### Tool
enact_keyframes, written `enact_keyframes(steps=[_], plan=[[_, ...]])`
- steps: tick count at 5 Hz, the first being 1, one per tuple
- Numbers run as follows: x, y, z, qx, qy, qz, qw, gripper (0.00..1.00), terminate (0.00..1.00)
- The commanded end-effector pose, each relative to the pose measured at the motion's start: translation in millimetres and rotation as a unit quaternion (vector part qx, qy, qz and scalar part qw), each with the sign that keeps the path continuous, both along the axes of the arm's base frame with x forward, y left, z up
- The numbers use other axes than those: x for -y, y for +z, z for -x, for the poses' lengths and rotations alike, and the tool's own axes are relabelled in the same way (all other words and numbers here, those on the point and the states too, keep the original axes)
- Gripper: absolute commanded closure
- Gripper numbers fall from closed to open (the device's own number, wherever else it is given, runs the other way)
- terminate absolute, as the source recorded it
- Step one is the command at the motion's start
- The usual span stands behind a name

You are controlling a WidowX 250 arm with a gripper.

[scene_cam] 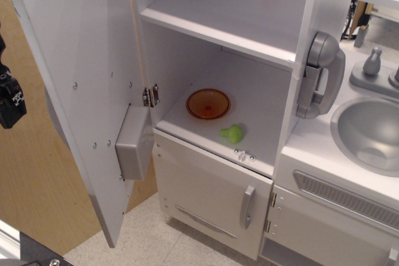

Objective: Close fridge

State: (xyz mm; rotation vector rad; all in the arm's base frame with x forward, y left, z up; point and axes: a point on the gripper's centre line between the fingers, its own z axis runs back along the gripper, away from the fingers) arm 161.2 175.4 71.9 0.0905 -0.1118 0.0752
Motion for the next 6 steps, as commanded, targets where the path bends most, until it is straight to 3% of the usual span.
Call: enact_keyframes(steps=[1, 3, 5, 6], plan=[[0.0, 0.0, 0.0, 0.000, 0.000, 0.000, 1.0000, 0.00, 0.00], [-4.1, 19.5, -16.3, 0.004, 0.023, 0.010, 0.9997, 0.00, 0.00], [17.6, 43.0, -31.7, 0.009, 0.042, 0.032, 0.9985, 0.00, 0.00], [34.8, 40.3, -36.2, 0.004, 0.040, 0.044, 0.9982, 0.00, 0.00]])
